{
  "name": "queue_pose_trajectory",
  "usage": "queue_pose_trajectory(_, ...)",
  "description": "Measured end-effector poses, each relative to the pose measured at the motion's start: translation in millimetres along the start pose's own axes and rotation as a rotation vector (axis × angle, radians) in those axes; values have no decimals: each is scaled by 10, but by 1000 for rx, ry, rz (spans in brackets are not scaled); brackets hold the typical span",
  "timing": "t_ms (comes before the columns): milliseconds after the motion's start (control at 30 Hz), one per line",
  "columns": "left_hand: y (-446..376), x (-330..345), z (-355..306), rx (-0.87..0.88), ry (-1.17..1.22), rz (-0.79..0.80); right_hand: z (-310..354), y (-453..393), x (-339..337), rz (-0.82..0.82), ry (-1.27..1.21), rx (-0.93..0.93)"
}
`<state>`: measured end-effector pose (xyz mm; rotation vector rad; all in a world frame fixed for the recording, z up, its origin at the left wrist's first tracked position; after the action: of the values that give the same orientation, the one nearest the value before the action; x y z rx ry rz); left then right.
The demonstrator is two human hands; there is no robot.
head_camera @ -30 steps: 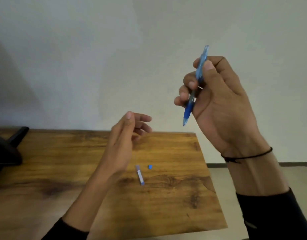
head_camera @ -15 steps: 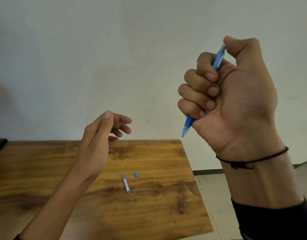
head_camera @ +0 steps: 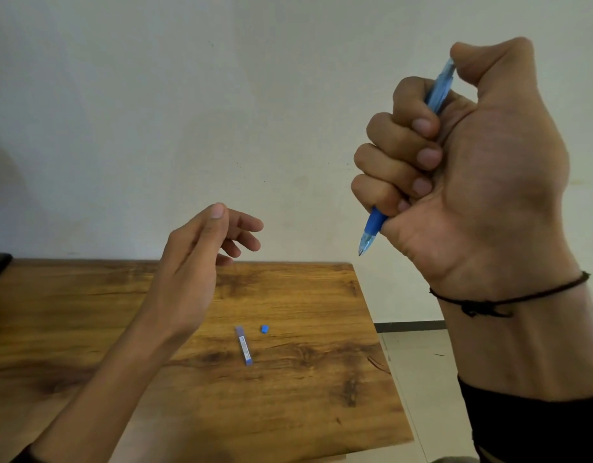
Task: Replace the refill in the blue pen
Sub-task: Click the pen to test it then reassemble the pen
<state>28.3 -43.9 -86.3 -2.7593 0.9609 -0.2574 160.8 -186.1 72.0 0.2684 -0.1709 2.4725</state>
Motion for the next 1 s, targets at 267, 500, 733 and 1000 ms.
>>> queue_pose_trajectory(267,-3,20,9,-11,17,2,-16,-9,23,17,5,3)
queue_pose_trajectory(500,2,40,10,-26,23,1,-37,-22,22,17,2,21)
queue_pose_trajectory(733,3,56,12,-30,24,2,-58,-41,8,8,-15,39)
queue_pose_trajectory(1000,-4,60,25,-27,27,7,-93,-68,6,3,-15,47)
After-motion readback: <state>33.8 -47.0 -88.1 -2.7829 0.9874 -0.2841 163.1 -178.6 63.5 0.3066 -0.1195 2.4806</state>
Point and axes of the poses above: each hand's wrist, its own y-axis away from the middle knuckle, its own x-axis out of the palm, z = x × y, the point moved 4 cm from there along -y, towards the middle knuckle, and after that the axes turned 9 degrees about y, right-handed, at the moved point
